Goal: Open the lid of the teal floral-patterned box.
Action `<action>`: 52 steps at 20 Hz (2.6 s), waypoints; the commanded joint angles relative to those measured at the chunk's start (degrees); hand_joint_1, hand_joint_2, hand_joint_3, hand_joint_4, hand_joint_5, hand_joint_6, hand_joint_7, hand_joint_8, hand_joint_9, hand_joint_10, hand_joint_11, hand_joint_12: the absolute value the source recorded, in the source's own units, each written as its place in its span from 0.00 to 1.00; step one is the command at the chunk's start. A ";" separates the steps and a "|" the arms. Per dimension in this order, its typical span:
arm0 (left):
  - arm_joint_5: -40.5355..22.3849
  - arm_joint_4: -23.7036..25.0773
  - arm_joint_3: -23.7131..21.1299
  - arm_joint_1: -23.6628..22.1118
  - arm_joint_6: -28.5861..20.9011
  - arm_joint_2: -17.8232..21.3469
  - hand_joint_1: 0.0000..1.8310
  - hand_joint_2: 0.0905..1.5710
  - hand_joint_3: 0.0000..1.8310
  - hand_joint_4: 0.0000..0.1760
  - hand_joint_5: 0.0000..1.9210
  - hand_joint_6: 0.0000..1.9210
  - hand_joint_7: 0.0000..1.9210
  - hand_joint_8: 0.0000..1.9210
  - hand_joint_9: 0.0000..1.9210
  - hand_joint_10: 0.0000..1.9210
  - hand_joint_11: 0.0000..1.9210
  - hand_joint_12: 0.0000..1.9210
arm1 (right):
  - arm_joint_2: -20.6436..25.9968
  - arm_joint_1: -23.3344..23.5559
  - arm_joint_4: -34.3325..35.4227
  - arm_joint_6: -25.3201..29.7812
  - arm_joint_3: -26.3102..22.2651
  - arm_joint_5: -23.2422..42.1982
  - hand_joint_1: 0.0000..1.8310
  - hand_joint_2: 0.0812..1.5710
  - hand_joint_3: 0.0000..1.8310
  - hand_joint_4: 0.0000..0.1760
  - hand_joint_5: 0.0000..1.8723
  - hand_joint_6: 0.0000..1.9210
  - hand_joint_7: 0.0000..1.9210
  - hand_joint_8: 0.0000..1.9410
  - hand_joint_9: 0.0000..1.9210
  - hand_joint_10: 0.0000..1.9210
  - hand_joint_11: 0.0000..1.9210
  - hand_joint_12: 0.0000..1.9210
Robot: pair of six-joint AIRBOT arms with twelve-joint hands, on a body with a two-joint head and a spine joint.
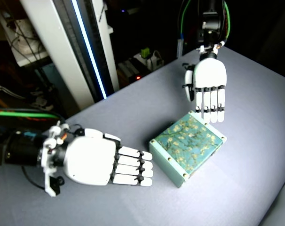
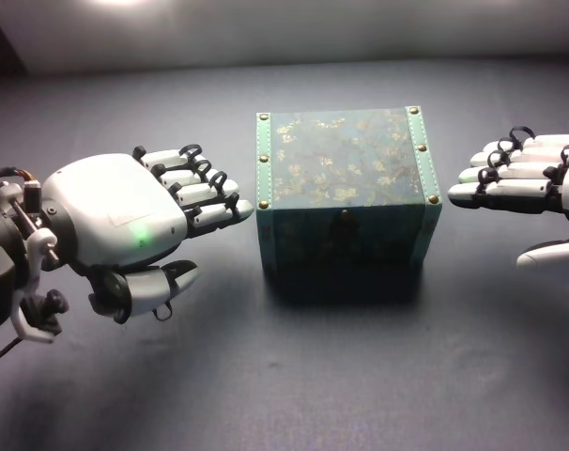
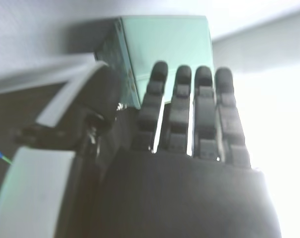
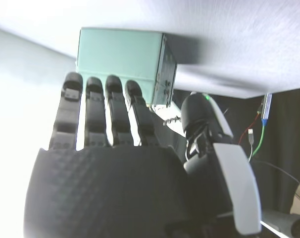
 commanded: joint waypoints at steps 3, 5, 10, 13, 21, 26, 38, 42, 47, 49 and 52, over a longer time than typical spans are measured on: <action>-5.57 0.04 -0.10 -0.63 0.11 -0.19 0.00 1.00 0.08 0.00 0.01 0.00 0.01 0.00 0.02 0.00 0.00 0.05 | -1.06 0.74 1.85 0.43 0.83 3.66 0.00 0.97 0.00 0.00 0.05 0.01 0.03 0.00 0.00 0.00 0.00 0.00; -5.63 0.33 -0.13 -0.64 0.05 -0.46 0.00 1.00 0.05 0.00 0.00 0.00 0.00 0.00 0.00 0.00 0.00 0.01 | -1.31 0.74 1.28 0.90 0.85 3.65 0.00 0.97 0.00 0.00 0.06 0.01 0.03 0.00 0.01 0.00 0.01 0.00; -7.23 0.90 -0.56 -0.73 -0.58 -0.66 0.00 1.00 0.05 0.00 0.00 0.00 0.00 0.00 0.00 0.00 0.00 0.00 | -2.01 0.90 1.53 1.11 0.85 3.73 0.00 0.96 0.00 0.00 0.04 0.00 0.04 0.00 0.00 0.00 0.00 0.00; -7.69 1.37 -0.70 -0.70 -1.39 -0.78 0.00 0.99 0.03 0.00 0.00 0.00 0.00 0.00 0.00 0.00 0.00 0.00 | -2.80 0.95 2.38 1.11 1.05 4.33 0.00 0.95 0.00 0.00 0.04 0.00 0.03 0.00 0.00 0.00 0.00 0.00; -11.90 0.88 -0.75 0.24 -4.93 -0.15 0.00 1.00 0.07 0.00 0.01 0.00 0.00 0.00 0.01 0.00 0.01 0.01 | -2.93 0.93 7.57 1.15 0.61 8.75 0.00 0.93 0.00 0.00 0.02 0.00 0.00 0.00 0.00 0.00 0.00 0.00; -17.05 -1.53 -0.81 1.10 -6.68 0.58 0.00 1.00 0.06 0.00 0.00 0.00 0.00 0.00 0.00 0.00 0.00 0.00 | -3.24 -1.01 15.14 0.74 0.98 13.88 0.00 0.86 0.00 0.00 0.00 0.00 0.00 0.00 0.00 0.00 0.00 0.00; -24.35 -8.92 0.60 1.77 -6.55 -0.38 0.00 0.96 0.01 0.00 0.01 0.00 0.00 0.00 0.00 0.00 0.01 0.00 | -4.50 -3.49 26.81 -1.21 2.25 21.41 0.00 0.88 0.00 0.08 0.02 0.00 0.00 0.00 0.00 0.00 0.00 0.00; -25.08 -10.43 2.49 0.62 -6.55 -3.22 0.00 0.99 0.01 0.00 0.01 0.00 0.00 0.00 0.00 0.00 0.01 0.00 | -4.84 -4.29 29.66 -1.21 2.44 23.81 0.00 0.92 0.01 0.00 0.04 0.01 0.01 0.00 0.00 0.00 0.01 0.01; -26.46 -14.62 5.49 -0.19 -6.59 -6.21 0.00 0.79 0.00 0.00 0.02 0.00 0.00 0.00 0.00 0.00 0.00 0.00 | -4.73 -6.70 33.90 -1.20 2.50 26.79 0.00 0.89 0.00 0.00 0.05 0.01 0.03 0.01 0.01 0.00 0.01 0.00; -27.15 -16.11 6.27 -0.43 -6.59 -6.57 0.00 0.82 0.00 0.00 0.01 0.00 0.00 0.00 0.01 0.00 0.02 0.01 | -4.52 -7.16 34.26 -1.20 2.40 26.92 0.00 0.87 0.00 0.00 0.05 0.01 0.04 0.01 0.01 0.00 0.01 0.00; -27.79 -17.32 7.00 -1.00 -6.61 -6.76 0.00 1.00 0.10 0.00 0.00 0.00 0.00 0.00 0.00 0.00 0.00 0.00 | -4.25 -7.93 35.15 -1.20 2.14 27.53 0.00 0.89 0.00 0.00 0.07 0.01 0.05 0.01 0.02 0.00 0.01 0.00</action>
